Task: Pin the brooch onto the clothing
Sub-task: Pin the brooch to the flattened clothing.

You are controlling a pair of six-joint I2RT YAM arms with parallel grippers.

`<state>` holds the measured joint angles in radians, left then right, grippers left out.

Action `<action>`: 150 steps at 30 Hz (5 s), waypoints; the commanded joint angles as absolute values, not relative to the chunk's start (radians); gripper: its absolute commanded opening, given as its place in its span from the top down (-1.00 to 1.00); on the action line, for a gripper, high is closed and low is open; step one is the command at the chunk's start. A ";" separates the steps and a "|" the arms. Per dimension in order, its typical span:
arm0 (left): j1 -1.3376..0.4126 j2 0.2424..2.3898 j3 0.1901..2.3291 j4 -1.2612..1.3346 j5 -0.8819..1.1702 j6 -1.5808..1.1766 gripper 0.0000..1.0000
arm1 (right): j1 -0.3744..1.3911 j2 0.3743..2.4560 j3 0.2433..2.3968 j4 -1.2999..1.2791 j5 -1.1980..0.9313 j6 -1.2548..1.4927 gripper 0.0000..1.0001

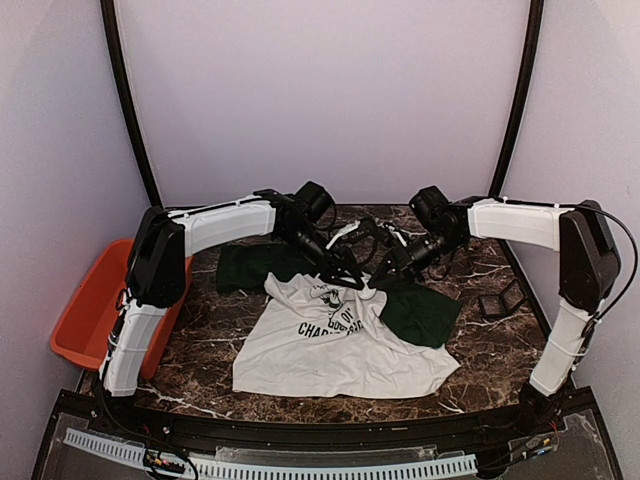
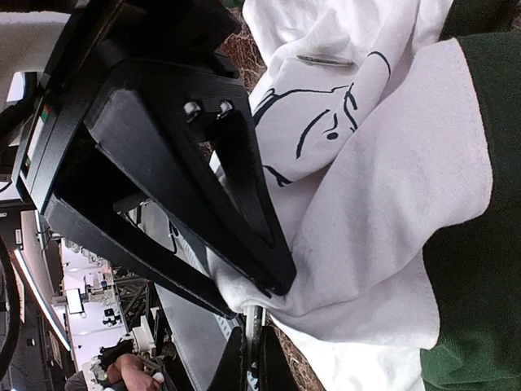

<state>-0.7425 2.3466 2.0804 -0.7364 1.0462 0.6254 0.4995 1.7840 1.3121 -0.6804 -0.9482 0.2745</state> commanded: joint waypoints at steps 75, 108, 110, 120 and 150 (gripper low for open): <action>-0.787 2.327 2.099 -0.668 0.925 0.519 0.52 | 0.453 1.787 1.396 -0.621 -0.957 0.420 1.00; -0.689 2.274 2.070 -0.643 0.884 0.500 -0.13 | 0.446 1.767 1.366 -0.652 -0.915 0.390 1.00; -0.684 2.268 2.068 -0.645 0.889 0.504 -0.18 | 0.445 1.769 1.364 -0.653 -0.911 0.390 1.00; -0.682 2.264 2.057 -0.601 0.950 0.463 -0.24 | 0.445 1.776 1.365 -0.662 -0.901 0.382 1.00; -0.723 2.287 2.101 -0.662 1.076 0.527 -0.04 | 0.474 1.769 1.370 -0.698 -0.871 0.309 1.00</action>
